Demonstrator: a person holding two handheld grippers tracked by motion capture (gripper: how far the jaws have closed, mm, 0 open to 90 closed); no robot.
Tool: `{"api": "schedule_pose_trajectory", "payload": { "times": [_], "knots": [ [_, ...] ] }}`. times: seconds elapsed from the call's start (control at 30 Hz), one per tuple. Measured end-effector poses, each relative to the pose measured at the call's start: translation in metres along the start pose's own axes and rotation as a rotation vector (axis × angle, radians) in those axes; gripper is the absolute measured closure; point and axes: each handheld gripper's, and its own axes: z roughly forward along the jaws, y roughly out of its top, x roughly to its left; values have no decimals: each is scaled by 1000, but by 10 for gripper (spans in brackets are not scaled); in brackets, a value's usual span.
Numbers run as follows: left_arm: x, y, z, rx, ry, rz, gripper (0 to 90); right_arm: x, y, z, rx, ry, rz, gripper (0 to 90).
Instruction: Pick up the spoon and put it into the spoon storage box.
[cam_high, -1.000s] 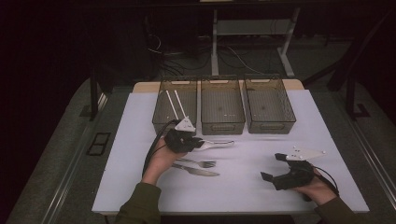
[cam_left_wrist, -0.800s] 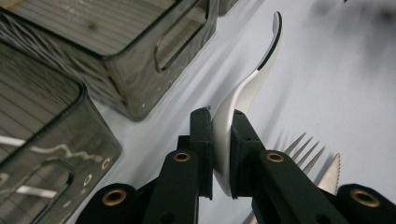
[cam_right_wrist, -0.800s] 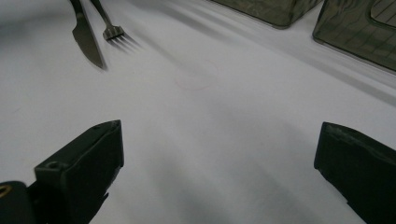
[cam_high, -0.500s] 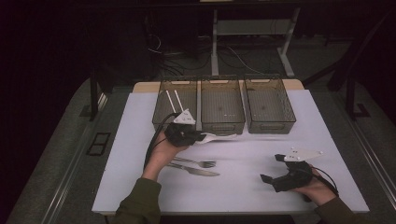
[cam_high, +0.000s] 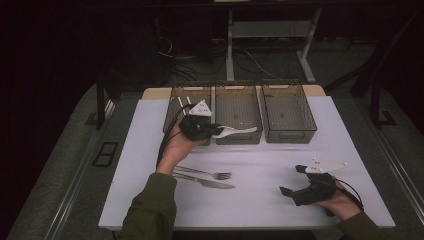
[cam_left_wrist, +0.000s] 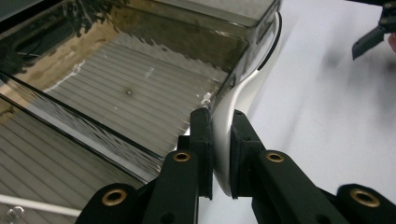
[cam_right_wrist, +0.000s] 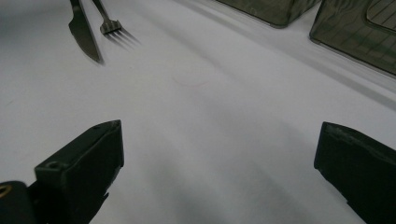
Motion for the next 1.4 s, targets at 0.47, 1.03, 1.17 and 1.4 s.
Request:
{"api": "schedule_pose_trajectory", "payload": {
  "times": [0.47,1.03,1.17,1.4],
  "knots": [
    [22,25,16,20,41,15,812,0,0,0,-3,2,3,15],
    [29,22,55,138,65,13,811,-1,1,-2,-12,6,8,15],
    [27,22,61,163,72,24,811,-1,1,-2,-13,5,8,15],
    [26,24,64,194,69,32,807,-1,1,-2,-13,4,8,15]
  ]
}}
